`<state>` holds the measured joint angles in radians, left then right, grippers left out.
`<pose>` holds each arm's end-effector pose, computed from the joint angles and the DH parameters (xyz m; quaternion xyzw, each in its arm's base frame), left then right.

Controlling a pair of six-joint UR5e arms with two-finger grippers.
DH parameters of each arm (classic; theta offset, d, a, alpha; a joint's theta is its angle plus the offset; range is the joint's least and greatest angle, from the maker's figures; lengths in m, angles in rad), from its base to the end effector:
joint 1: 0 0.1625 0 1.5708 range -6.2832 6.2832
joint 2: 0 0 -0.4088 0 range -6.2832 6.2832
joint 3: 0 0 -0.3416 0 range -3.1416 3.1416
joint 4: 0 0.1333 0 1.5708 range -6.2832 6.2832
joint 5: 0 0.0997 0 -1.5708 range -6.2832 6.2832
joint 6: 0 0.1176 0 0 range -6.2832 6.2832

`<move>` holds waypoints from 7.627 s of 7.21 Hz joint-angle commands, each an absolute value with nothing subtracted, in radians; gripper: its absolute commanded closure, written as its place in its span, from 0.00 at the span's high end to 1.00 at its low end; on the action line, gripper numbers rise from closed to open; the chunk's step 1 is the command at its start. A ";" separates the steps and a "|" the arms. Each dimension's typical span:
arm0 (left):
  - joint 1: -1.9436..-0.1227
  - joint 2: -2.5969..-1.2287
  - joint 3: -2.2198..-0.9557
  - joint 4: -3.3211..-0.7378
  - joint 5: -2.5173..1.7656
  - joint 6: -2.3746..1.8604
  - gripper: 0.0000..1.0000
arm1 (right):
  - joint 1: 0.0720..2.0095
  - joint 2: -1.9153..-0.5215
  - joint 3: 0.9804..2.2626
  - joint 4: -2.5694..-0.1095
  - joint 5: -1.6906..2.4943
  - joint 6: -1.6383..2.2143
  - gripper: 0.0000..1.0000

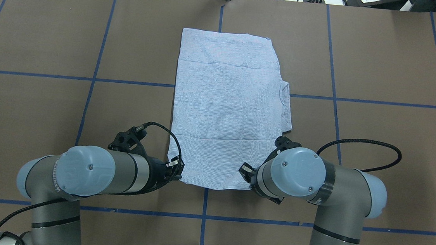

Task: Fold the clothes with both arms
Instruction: 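Pinch the near shirt corners with both grippers, then lift the near edge with both grippers and fold it away from the robot, then lay the held edge onto the far edge with both grippers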

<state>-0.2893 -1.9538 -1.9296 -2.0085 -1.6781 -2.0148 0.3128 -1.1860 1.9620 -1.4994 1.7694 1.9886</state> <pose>0.4934 -0.2728 0.2633 -0.0873 0.5503 -0.2697 0.7854 -0.4891 -0.2739 0.3037 -0.1117 -0.4038 0.2860 0.8618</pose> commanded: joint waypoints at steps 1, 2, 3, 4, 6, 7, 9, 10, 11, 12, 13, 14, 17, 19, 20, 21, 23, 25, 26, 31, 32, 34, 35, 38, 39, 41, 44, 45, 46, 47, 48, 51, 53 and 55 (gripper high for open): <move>-0.279 -1.956 -2.069 -1.837 -1.723 -2.014 0.00 | 0.313 -1.215 2.025 -1.496 1.868 1.985 0.00; -0.267 -1.957 -2.119 -1.791 -1.724 -2.016 0.00 | 0.311 -1.215 2.052 -1.497 1.934 1.985 0.00; -0.224 -1.957 -2.147 -1.769 -1.726 -2.017 0.00 | 0.310 -1.216 2.083 -1.499 2.018 1.985 0.00; -0.175 -1.959 -2.152 -1.767 -1.724 -2.019 0.00 | 0.307 -1.232 2.117 -1.500 2.099 1.985 0.00; -0.115 -1.957 -2.230 -1.693 -1.724 -2.019 0.00 | 0.296 -1.308 2.230 -1.500 2.170 1.987 0.00; -0.106 -1.959 -2.299 -1.612 -1.726 -2.019 0.00 | 0.298 -1.324 2.267 -1.502 2.201 1.990 0.00; -0.092 -1.963 -2.382 -1.537 -1.733 -2.019 0.00 | 0.302 -1.324 2.302 -1.502 2.229 1.993 0.00; -0.094 -1.970 -2.375 -1.537 -1.755 -2.017 0.00 | 0.337 -1.318 2.296 -1.503 2.235 1.991 0.00; -0.118 -1.973 -2.369 -1.539 -1.756 -2.005 0.00 | 0.395 -1.312 2.289 -1.503 2.252 1.985 0.00; -0.167 -1.985 -2.355 -1.543 -1.756 -1.997 0.00 | 0.469 -1.283 2.264 -1.503 2.275 1.979 0.00; -0.263 -2.037 -2.312 -1.543 -1.764 -1.978 0.00 | 0.529 -1.223 2.211 -1.503 2.275 1.974 0.00; -0.329 -2.048 -2.274 -1.548 -1.794 -1.912 0.00 | 0.560 -1.160 2.136 -1.503 2.263 1.973 0.00; -0.468 -2.057 -2.021 -1.750 -1.807 -1.847 0.00 | 0.629 -1.121 1.995 -1.497 2.260 1.846 0.00; -0.504 -2.059 -1.919 -1.845 -1.807 -1.845 0.00 | 0.652 -1.112 1.924 -1.490 2.260 1.804 0.00; -0.524 -2.059 -1.890 -1.871 -1.807 -1.844 0.00 | 0.658 -1.074 1.860 -1.491 2.258 1.775 0.00; -0.529 -2.063 -1.859 -1.906 -1.806 -1.824 0.00 | 0.660 -1.033 1.801 -1.490 2.258 1.767 0.00; -0.551 -2.091 -1.778 -1.980 -1.805 -1.821 0.00 | 0.681 -1.019 1.787 -1.489 2.258 1.764 0.00; -0.569 -2.112 -1.769 -1.980 -1.807 -1.819 0.00 | 0.707 -0.962 1.719 -1.489 2.258 1.743 0.00; -0.583 -2.111 -1.769 -1.980 -1.807 -1.819 0.00 | 0.719 -0.930 1.671 -1.482 2.258 1.735 0.00; -0.612 -2.144 -1.637 -2.078 -1.827 -1.793 0.00 | 0.752 -0.868 1.491 -1.365 2.250 1.717 0.00; -0.612 -2.169 -1.603 -2.079 -1.827 -1.795 0.00 | 0.750 -0.839 1.452 -1.365 2.243 1.717 0.00; -0.615 -2.183 -1.527 -2.146 -1.825 -1.793 0.00 | 0.750 -0.828 1.398 -1.324 2.235 1.715 0.00; -0.618 -2.183 -1.517 -2.155 -1.825 -1.793 0.00 | 0.750 -0.827 1.381 -1.324 2.221 1.715 0.00; -0.618 -2.183 -1.509 -2.155 -1.824 -1.793 0.00 | 0.739 -0.825 1.362 -1.324 2.221 1.710 0.00; -0.618 -2.183 -1.509 -2.157 -1.824 -1.793 0.00 | 0.738 -0.824 1.364 -1.322 2.223 1.709 0.00; -0.618 -2.183 -1.500 -2.172 -1.824 -1.793 0.00 | 0.735 -0.818 1.362 -1.309 2.223 1.709 0.50; -0.707 -2.183 -1.497 -2.171 -1.827 -1.773 0.99 | 0.762 -0.864 1.364 -1.119 2.221 1.710 1.00; -0.744 -2.177 -1.499 -2.163 -1.845 -1.710 0.99 | 0.759 -0.862 1.364 -1.080 2.218 1.720 1.00; -0.768 -2.172 -1.499 -2.163 -1.892 -1.703 0.99 | 0.756 -0.868 1.380 -1.081 2.201 1.714 1.00; -0.772 -2.148 -1.512 -2.164 -1.925 -1.703 0.99 | 0.753 -0.885 1.419 -1.089 2.195 1.712 1.00; -0.772 -2.113 -1.573 -2.163 -1.931 -1.703 0.99 | 0.730 -0.947 1.507 -1.091 2.195 1.710 1.00; -0.695 -2.080 -1.713 -2.148 -1.971 -1.721 0.15 | 0.666 -1.084 1.713 -1.097 2.194 1.710 1.00; -0.622 -2.092 -1.739 -2.140 -1.968 -1.761 0.00 | 0.644 -1.085 1.727 -1.097 2.195 1.710 0.83; -0.550 -2.092 -1.741 -2.141 -1.962 -1.782 0.00 | 0.635 -1.086 1.733 -1.097 2.189 1.710 0.71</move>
